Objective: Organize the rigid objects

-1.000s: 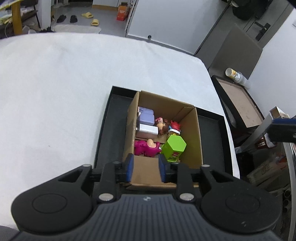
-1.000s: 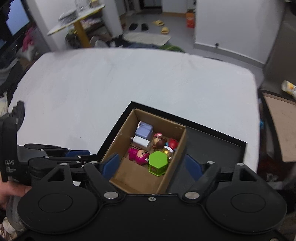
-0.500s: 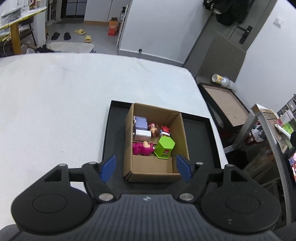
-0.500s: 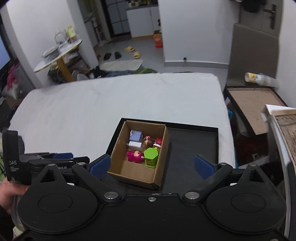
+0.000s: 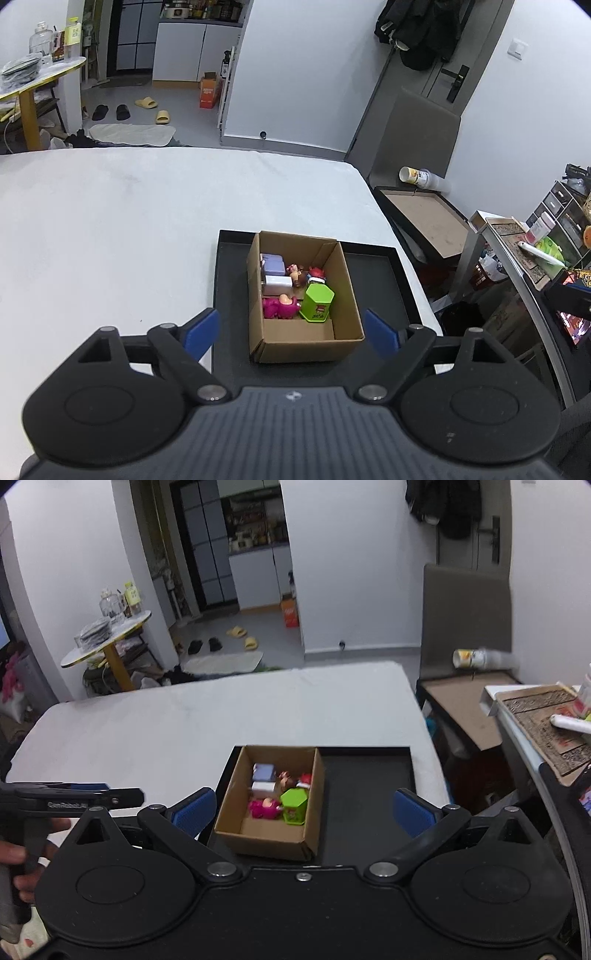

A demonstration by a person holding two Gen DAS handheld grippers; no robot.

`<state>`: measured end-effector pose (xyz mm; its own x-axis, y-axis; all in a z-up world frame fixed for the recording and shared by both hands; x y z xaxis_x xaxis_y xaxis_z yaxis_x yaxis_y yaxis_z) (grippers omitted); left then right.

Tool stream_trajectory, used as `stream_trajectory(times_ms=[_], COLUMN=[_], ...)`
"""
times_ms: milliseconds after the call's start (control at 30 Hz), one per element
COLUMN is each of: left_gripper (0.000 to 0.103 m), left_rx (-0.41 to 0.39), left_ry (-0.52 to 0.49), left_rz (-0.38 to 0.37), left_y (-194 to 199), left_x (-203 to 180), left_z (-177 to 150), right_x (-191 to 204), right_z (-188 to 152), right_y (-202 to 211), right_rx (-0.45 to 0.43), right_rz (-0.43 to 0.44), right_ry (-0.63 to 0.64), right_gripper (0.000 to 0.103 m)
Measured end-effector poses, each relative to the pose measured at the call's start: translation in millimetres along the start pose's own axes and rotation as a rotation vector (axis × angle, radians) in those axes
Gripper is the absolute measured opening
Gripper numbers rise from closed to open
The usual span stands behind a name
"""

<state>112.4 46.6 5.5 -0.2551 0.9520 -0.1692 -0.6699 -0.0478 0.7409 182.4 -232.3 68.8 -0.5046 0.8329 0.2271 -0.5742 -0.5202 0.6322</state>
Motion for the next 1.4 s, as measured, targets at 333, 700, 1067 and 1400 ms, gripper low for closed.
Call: stream_trajectory(times_ms=[333,700,1067,1400], left_gripper=[0.086,0.087,0.089,0.089], left_rx=[-0.047,-0.06,-0.034,0.015], left_ry=[-0.015,-0.016,-0.033,-0.111], left_rz=[0.009,0.001,0.052,0.116], left_y=[16.6,17.7,5.1,-7.5], left_x=[-3.2,-17.2,-12.6,-16.6], left_z=[-12.3,-33.0,-59.0,-86.9], right_x=[-10.9,-14.7,-6.5,0.1], right_z=[-26.1,-50.4,-76.3,-107.8], right_y=[11.5,14.8,1.0,-16.4], right_rx=[-0.073,-0.137,-0.114,-0.073], right_rz=[-0.021,-0.047,-0.051,-0.042], right_ry=[-0.097,-0.159,-0.157,-0.189], right_gripper=[0.103,0.103,0.103,0.103])
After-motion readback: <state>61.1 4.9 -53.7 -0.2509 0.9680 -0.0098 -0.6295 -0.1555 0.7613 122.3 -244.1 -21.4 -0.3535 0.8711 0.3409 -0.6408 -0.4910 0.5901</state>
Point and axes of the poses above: each gripper's, at about its wrist camera, not at the fingertips, and y roughly against the way its jaws point, x to its left, z to its top, the point moved 9 cm from there along -y, roughly the way its jaws point, and after that the axes turned 7 degrees about z, right-handed, at the moved point
